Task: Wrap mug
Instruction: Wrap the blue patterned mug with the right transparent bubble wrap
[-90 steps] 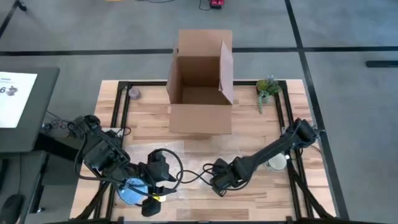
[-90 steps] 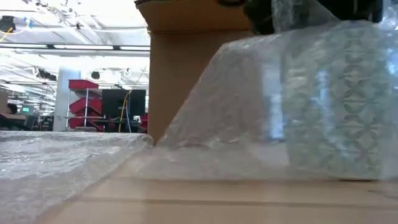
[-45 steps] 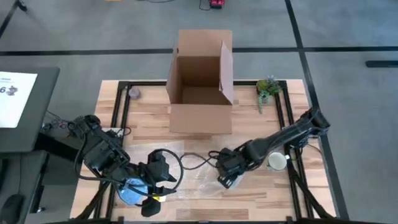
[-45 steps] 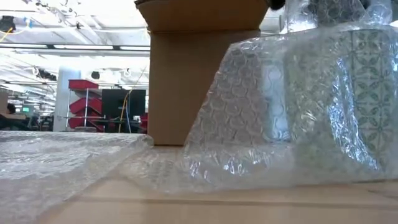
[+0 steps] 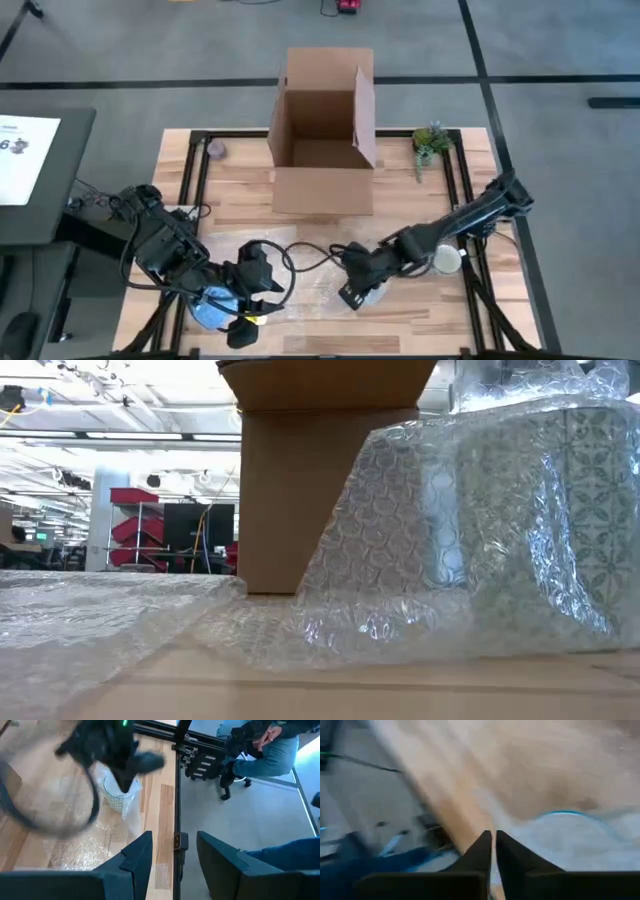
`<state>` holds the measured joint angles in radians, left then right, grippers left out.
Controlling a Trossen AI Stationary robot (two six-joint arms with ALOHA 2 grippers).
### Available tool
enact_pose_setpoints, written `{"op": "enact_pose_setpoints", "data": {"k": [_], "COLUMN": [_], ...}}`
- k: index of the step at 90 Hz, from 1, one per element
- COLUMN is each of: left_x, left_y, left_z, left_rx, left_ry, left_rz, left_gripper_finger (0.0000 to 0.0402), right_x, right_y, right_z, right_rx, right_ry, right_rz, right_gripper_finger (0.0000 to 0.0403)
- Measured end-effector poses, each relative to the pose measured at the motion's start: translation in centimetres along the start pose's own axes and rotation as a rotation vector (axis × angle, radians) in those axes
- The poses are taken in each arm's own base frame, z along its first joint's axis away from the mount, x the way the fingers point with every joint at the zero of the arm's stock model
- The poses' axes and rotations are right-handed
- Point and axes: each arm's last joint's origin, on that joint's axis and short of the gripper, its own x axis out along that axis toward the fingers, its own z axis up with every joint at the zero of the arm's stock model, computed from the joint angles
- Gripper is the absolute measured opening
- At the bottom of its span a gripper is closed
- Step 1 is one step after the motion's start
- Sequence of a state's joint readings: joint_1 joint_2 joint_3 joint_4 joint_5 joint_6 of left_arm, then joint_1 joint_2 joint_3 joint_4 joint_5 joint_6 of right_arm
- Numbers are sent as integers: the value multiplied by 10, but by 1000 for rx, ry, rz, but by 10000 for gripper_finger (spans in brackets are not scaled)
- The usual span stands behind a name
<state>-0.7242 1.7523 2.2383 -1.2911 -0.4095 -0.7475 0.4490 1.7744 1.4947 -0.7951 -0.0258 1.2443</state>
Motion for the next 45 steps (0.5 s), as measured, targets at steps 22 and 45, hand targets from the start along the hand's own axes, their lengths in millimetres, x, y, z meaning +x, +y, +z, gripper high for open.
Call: {"op": "enact_pose_setpoints", "data": {"k": [22,45], "left_x": [0,0], "left_y": [0,0], "left_z": [0,0], "left_rx": [0,-2], "left_ry": [2,3], "left_rz": [-2,-3], "left_gripper_finger": [134,134], "right_x": [46,76], "right_y": [-11,-19], "right_z": [-20,-23], "right_rx": [-17,-54], "right_ry": [160,199], "right_rz": [-204,-299], "right_gripper_finger": [1,0]}}
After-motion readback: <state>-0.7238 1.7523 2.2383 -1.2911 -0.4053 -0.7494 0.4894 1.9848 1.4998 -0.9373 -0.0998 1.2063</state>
